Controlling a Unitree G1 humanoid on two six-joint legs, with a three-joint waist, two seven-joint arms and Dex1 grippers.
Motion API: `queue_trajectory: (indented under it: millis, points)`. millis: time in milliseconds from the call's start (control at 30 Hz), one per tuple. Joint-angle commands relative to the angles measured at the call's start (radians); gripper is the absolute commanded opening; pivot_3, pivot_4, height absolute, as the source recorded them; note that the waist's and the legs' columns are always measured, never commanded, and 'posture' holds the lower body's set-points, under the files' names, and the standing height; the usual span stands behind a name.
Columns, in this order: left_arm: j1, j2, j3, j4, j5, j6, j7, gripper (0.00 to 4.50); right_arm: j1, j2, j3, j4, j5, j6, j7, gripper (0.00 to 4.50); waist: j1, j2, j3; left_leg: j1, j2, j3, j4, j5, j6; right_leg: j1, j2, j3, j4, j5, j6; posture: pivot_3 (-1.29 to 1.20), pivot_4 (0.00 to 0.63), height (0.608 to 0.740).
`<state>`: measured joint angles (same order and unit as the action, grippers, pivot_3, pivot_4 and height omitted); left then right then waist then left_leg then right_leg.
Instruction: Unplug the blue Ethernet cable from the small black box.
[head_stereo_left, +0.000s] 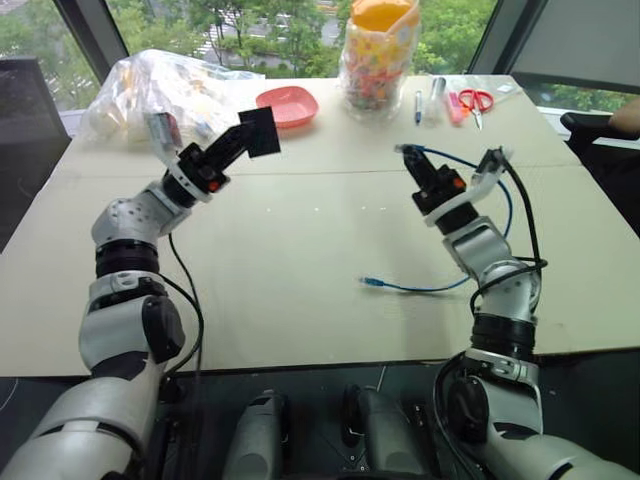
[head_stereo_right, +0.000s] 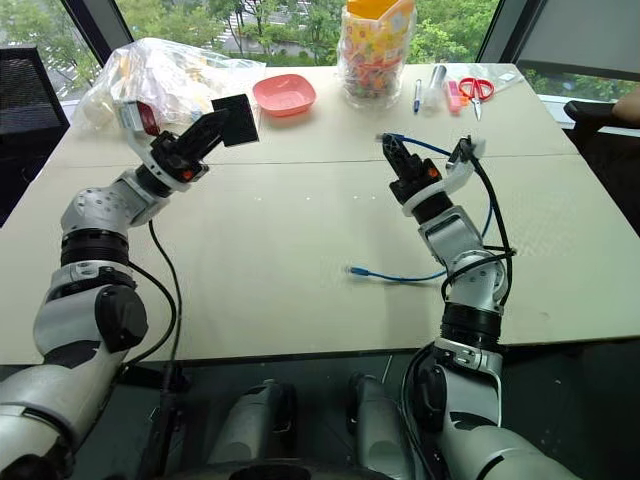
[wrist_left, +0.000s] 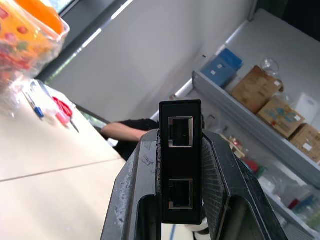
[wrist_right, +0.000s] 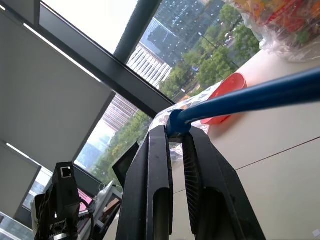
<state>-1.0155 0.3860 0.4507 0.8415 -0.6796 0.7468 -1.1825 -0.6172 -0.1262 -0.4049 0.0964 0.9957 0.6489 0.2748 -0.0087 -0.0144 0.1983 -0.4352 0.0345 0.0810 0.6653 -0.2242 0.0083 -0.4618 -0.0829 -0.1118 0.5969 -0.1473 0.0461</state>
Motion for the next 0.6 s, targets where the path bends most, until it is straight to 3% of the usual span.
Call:
queue_trajectory:
  millis: [33, 167, 300, 400, 533, 600]
  points:
    - [-0.004, -0.051, -0.056, -0.068, 0.057, -0.127, 0.078, 0.48, -0.076, -0.086, 0.045, 0.068, -0.126, -0.04, -0.005, 0.05, 0.0, 0.0, 0.0, 0.0, 0.0, 0.0, 0.0, 0.0, 0.0, 0.0, 0.0, 0.0, 0.0, 0.0, 0.0, 0.0, 0.15, 0.74]
    - [0.03, -0.114, -0.138, -0.118, 0.173, -0.328, 0.191, 0.48, -0.145, -0.225, 0.137, 0.267, -0.332, -0.055, -0.012, 0.05, -0.003, 0.0, 0.0, -0.001, -0.002, 0.001, 0.001, 0.0, 0.0, 0.0, -0.003, 0.0, -0.001, 0.0, 0.0, 0.0, 0.15, 0.74]
    - [0.085, -0.169, -0.225, -0.212, 0.237, -0.434, 0.219, 0.48, -0.198, -0.28, 0.137, 0.432, -0.396, -0.058, 0.026, 0.05, -0.003, 0.0, 0.0, -0.001, -0.002, 0.002, 0.0, -0.001, 0.001, -0.001, -0.002, 0.0, -0.001, 0.0, 0.0, 0.0, 0.15, 0.74]
    - [0.123, -0.205, -0.32, -0.247, 0.338, -0.554, 0.264, 0.48, -0.22, -0.297, 0.141, 0.505, -0.443, -0.085, 0.059, 1.27, -0.004, 0.0, 0.0, -0.003, -0.002, 0.004, 0.0, -0.001, 0.002, -0.002, 0.0, 0.001, -0.001, 0.001, -0.002, 0.0, 0.15, 0.74]
    - [0.163, -0.23, -0.421, -0.222, 0.462, -0.716, 0.322, 0.48, -0.205, -0.304, 0.174, 0.506, -0.516, -0.116, 0.084, 3.35, -0.004, 0.0, 0.0, -0.003, -0.002, 0.005, 0.0, -0.001, 0.002, -0.002, 0.001, 0.0, 0.0, 0.0, 0.0, 0.0, 0.15, 0.74]
    - [0.16, -0.233, -0.432, -0.173, 0.487, -0.777, 0.344, 0.48, -0.163, -0.312, 0.223, 0.419, -0.506, -0.021, 0.156, 4.35, -0.004, 0.0, 0.0, -0.002, -0.002, 0.004, 0.001, -0.001, 0.002, -0.002, 0.001, 0.0, 0.0, 0.0, 0.001, 0.0, 0.15, 0.74]
